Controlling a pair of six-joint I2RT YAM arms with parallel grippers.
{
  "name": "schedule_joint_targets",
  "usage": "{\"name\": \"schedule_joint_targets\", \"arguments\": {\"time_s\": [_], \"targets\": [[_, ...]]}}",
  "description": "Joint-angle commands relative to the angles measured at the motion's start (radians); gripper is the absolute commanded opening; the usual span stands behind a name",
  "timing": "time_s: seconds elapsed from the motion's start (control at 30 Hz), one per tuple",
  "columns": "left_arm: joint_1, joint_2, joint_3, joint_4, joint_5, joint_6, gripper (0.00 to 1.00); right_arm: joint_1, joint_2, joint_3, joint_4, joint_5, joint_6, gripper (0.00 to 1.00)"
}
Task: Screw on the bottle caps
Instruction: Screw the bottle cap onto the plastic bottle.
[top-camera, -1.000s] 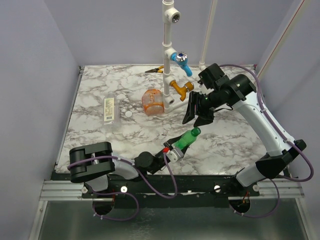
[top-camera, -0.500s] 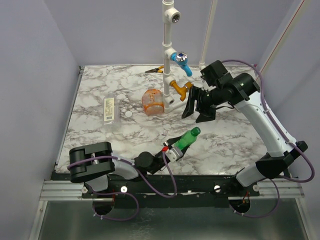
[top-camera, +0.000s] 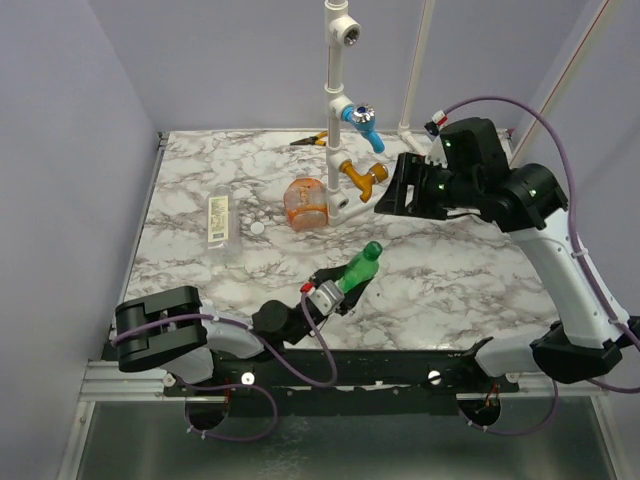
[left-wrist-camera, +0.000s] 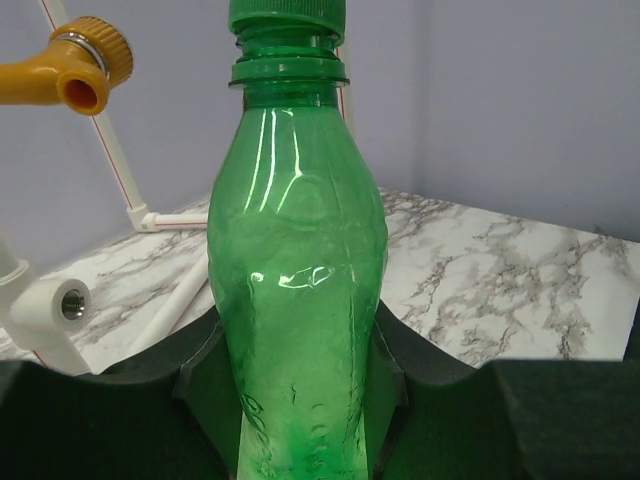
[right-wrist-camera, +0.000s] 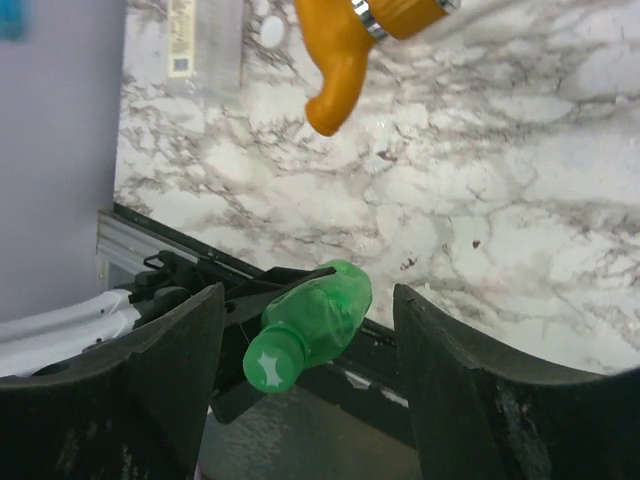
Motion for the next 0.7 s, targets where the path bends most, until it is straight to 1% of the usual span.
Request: {"name": "schedule_joint_targets", "arguments": {"time_s": [0.0,0.13,0.27,0.4,0.6,0.67], "targets": [[0.013,-0.05,-0.04,0.159,0.003,-0.06,0.0,0.012,-0.048,0.025,0.1,-0.036,-0.164,0.71],[0.015,-0.093,-0.065,0.157,0.007,-0.082,0.0,0.033,-0.064,-0.025,0.104,-0.116,-0.21,0.69],[0.016,-0.143,-0.088,0.124,0.017,-0.102,0.0,0.074,-0.07,-0.046,0.088,-0.156,-0.25,0.67],[0.015,-0.179,-0.099,0.071,0.027,-0.114,0.0,0.174,-0.061,-0.043,0.073,-0.093,-0.254,0.66],[0.016,-0.198,-0.103,0.044,0.034,-0.123,0.0,0.195,-0.058,-0.045,0.081,-0.108,-0.258,0.66],[0.014,-0.196,-0.102,0.041,0.037,-0.126,0.0,0.209,-0.052,-0.05,0.081,-0.11,-0.259,0.63]]}}
